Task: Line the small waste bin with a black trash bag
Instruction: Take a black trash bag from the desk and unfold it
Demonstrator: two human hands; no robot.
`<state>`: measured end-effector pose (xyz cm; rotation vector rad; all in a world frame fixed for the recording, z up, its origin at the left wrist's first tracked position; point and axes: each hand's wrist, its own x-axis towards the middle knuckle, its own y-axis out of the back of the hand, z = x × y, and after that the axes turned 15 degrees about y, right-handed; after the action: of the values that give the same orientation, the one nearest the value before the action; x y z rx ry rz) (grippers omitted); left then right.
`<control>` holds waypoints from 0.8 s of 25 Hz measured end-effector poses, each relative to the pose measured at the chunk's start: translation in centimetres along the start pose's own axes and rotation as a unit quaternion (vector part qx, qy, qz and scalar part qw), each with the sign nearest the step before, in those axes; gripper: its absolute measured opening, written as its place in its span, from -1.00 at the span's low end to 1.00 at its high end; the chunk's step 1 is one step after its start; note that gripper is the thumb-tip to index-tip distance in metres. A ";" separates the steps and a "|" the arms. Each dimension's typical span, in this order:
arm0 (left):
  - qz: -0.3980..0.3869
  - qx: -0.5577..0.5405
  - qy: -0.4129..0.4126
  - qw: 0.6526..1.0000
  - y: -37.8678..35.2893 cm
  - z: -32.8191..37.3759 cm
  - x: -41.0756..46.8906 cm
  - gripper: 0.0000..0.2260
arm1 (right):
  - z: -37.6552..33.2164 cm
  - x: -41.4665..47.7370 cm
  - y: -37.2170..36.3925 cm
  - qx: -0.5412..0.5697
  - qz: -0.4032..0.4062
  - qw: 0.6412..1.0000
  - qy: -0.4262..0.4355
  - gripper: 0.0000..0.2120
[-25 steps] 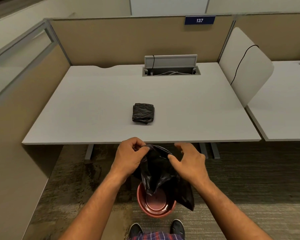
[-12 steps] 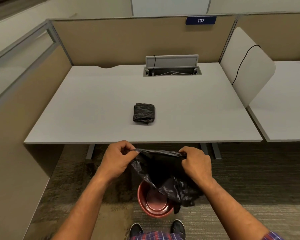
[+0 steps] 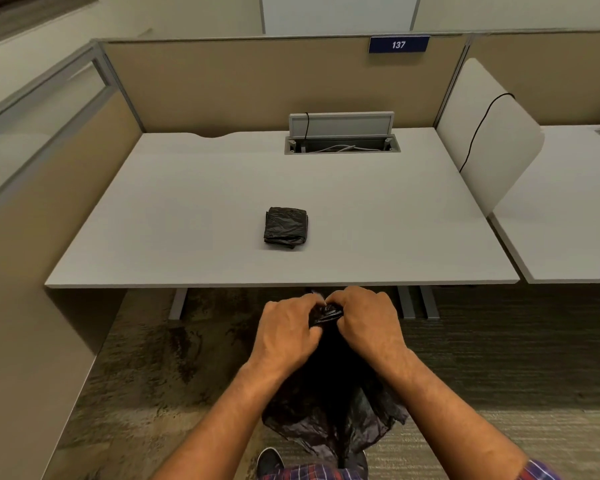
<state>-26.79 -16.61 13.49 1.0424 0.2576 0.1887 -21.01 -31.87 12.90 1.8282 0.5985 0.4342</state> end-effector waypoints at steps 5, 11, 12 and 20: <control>0.046 -0.050 0.060 0.996 0.6 -1.3 0.7 -0.71 | 2.2 -1.0 0.8 -0.040 0.017 0.998 -0.040 -0.67; 0.038 -0.112 0.180 0.977 2.0 -5.9 0.7 -0.75 | 5.3 -2.7 1.2 -0.048 0.024 0.989 -0.135 -0.66; 0.036 -0.118 0.202 0.972 2.1 -6.5 0.5 -0.77 | 5.6 -2.8 1.4 -0.049 0.025 0.988 -0.143 -0.64; 0.014 0.044 0.054 0.997 -0.9 -0.8 -1.3 -0.27 | 2.3 -1.0 1.5 -0.028 0.027 0.999 -0.022 -0.67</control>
<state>-28.22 -16.79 12.51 1.1262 0.3515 0.2620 -20.19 -34.61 13.56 1.7994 0.5035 0.4411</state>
